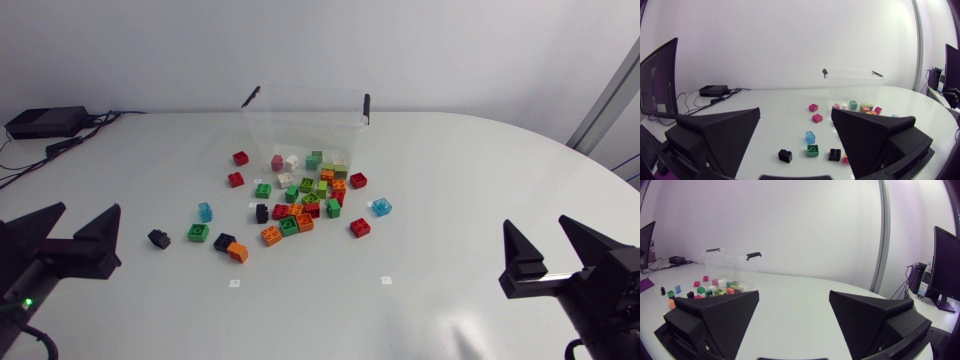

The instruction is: Place the duplo bricks in the container

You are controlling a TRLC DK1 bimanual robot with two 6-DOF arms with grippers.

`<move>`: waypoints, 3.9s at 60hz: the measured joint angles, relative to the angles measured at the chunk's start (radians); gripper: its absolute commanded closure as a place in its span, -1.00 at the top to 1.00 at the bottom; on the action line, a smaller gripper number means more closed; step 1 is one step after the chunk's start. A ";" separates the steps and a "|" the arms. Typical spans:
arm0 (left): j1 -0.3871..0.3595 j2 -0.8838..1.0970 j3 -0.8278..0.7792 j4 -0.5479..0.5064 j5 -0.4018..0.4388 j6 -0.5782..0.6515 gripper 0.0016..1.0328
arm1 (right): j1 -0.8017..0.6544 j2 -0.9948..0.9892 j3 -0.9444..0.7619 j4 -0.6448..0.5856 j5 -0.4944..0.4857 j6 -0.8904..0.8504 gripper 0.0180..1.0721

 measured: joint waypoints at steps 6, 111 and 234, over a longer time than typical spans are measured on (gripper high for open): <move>0.000 0.147 0.092 -0.028 0.000 -0.013 0.92 | 0.015 0.019 0.027 -0.011 0.000 0.001 0.93; 0.094 1.593 0.896 -0.615 0.050 0.582 0.70 | 0.252 1.032 0.607 -0.410 0.006 -0.138 0.90; -0.080 1.507 1.426 -0.772 0.386 0.420 -0.30 | 0.298 1.982 1.224 -0.332 0.039 -0.086 0.38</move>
